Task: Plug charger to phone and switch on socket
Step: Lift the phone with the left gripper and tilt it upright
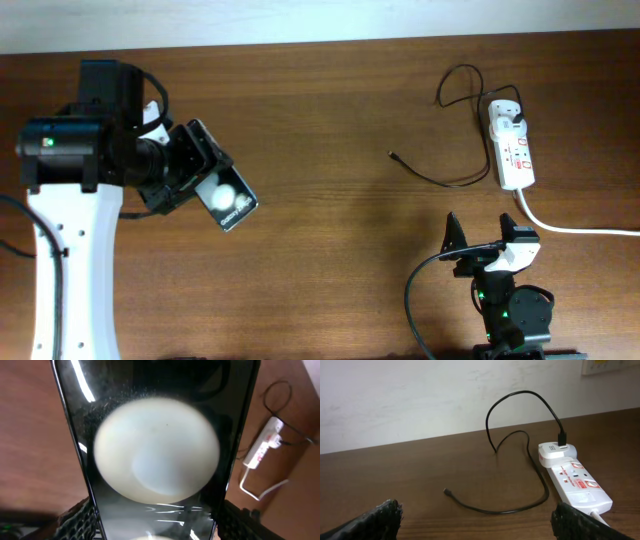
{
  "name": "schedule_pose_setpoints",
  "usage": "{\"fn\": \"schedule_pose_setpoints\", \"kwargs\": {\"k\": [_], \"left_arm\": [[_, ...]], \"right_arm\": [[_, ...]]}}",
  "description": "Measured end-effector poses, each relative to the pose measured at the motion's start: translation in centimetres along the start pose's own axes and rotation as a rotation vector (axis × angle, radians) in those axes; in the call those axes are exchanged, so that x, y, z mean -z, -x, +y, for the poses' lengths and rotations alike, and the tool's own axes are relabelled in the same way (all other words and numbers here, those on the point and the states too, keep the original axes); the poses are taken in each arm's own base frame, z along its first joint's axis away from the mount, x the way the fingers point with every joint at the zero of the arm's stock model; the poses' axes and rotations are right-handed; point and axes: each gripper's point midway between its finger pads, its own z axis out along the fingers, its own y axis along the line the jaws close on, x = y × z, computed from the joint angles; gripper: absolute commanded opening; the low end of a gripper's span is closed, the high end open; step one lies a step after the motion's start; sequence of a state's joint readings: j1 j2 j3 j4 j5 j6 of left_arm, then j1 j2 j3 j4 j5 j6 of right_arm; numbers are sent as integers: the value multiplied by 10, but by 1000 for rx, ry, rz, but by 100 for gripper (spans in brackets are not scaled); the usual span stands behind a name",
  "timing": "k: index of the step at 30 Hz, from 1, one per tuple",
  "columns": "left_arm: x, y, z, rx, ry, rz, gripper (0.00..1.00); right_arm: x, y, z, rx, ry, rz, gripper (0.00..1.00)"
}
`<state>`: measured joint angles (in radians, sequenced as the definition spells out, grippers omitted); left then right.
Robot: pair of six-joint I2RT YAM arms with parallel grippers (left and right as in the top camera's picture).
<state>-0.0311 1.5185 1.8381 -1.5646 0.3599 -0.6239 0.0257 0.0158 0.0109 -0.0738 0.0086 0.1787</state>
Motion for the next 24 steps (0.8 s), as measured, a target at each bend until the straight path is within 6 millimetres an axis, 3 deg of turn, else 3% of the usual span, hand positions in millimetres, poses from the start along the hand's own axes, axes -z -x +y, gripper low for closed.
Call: {"fn": "schedule_pose_setpoints", "kwargs": {"k": [9,24], "left_arm": [[-30,0,-20,-1,-134,94,57],[-79,22,-45,21,-254,227,57]], "right_arm": [[0,0,0,2,0,0,99],[0,-1,8,-60,46,6,99]]}}
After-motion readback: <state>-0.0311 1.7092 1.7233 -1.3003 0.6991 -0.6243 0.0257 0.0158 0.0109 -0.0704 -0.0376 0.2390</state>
